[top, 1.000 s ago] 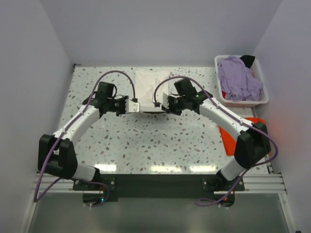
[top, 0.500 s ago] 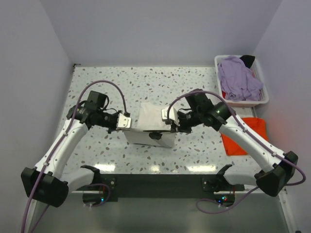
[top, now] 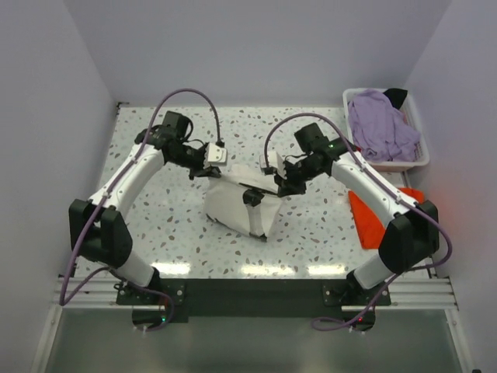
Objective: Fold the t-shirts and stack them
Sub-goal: Fold the tshirt
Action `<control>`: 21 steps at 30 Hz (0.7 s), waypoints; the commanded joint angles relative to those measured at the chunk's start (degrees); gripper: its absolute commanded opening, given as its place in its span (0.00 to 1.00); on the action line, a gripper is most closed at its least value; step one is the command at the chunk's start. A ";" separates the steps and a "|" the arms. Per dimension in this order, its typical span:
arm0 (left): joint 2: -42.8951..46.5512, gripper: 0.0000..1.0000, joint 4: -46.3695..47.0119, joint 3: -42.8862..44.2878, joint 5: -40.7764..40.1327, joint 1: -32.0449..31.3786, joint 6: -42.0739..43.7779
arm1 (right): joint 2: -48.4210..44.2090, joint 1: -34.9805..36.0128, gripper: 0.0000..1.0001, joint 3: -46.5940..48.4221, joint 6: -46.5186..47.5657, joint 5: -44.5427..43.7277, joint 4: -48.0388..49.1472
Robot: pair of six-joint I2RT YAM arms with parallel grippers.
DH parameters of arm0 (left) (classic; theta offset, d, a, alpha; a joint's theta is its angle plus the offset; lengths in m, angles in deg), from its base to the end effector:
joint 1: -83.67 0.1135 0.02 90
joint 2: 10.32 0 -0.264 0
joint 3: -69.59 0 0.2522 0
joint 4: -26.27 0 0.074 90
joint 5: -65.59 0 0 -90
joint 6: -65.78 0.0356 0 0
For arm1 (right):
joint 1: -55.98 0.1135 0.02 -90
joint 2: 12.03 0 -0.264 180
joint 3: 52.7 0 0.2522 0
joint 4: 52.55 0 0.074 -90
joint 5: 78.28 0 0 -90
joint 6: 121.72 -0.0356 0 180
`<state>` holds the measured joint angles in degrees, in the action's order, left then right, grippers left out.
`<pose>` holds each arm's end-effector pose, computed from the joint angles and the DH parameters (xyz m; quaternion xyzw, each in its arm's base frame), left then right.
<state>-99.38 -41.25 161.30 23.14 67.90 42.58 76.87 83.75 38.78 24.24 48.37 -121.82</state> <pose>0.2905 -0.1093 0.3004 0.6553 0.6133 -0.2694 0.3492 0.2621 0.1621 0.2946 -0.6678 0.6500 0.2520 0.2610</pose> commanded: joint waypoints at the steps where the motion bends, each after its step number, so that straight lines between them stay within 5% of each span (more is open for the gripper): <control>1: -4.79 0.00 5.24 6.15 -1.58 0.92 0.25 | 1.79 -2.19 0.00 2.44 4.33 0.36 -4.96; 21: -33.37 0.00 18.42 24.53 -5.96 -1.36 -8.44 | 31.75 -9.93 0.00 21.51 5.29 -4.37 -5.14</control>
<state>-130.48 -28.57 182.51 20.06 67.16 37.45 106.14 74.31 57.86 28.00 47.95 -124.20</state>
